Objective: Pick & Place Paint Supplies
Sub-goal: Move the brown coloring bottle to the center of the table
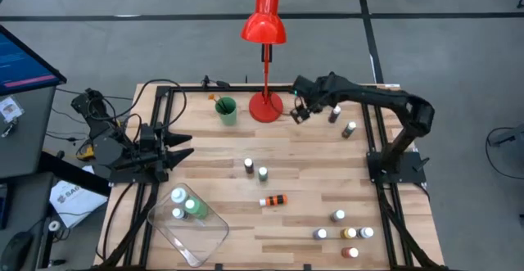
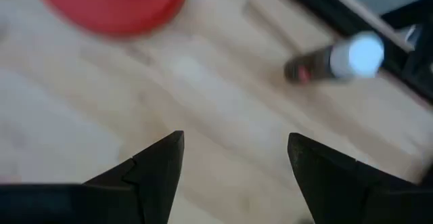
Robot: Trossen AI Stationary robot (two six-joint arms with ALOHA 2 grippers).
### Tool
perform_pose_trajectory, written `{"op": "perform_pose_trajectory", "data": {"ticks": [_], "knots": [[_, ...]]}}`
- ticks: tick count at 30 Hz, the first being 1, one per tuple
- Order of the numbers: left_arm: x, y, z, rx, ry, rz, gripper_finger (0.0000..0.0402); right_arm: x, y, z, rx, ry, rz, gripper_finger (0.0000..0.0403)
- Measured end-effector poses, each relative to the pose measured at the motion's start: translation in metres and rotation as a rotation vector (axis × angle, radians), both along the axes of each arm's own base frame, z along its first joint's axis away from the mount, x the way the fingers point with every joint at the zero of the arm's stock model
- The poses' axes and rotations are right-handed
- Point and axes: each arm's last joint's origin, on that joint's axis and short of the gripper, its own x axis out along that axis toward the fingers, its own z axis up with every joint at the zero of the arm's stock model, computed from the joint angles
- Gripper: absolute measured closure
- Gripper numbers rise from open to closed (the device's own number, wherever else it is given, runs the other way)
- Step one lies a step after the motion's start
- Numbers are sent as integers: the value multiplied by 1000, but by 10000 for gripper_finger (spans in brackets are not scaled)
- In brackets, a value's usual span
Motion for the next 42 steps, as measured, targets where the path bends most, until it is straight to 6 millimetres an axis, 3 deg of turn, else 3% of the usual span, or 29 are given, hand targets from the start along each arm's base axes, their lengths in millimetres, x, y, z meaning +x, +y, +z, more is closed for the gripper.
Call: {"op": "perform_pose_trajectory", "data": {"ticks": [5, 8, 16, 26, 29, 32, 36, 42], "knots": [[0, 0, 0, 0, 0, 0, 179, -10, -40, -7, -27, -35, -92, 142], [0, 0, 0, 0, 0, 0, 179, -20, -54, -7, -31, -33, -137, 142], [0, 0, 0, 0, 0, 0, 179, -31, -76, -11, -51, -45, -196, 142], [0, 0, 0, 0, 0, 0, 179, -22, -97, -49, -38, 53, -191, 142], [0, 0, 0, 0, 0, 0, 179, -20, -95, -65, 30, 78, -173, 147], [0, 0, 0, 0, 0, 0, 179, -14, -94, -58, 5, 28, -158, 160], [0, 0, 0, 0, 0, 0, 179, -13, -91, -67, 66, 43, -143, 174], [0, 0, 0, 0, 0, 0, 179, 5, -56, -55, 80, 53, 9, 182]]}}
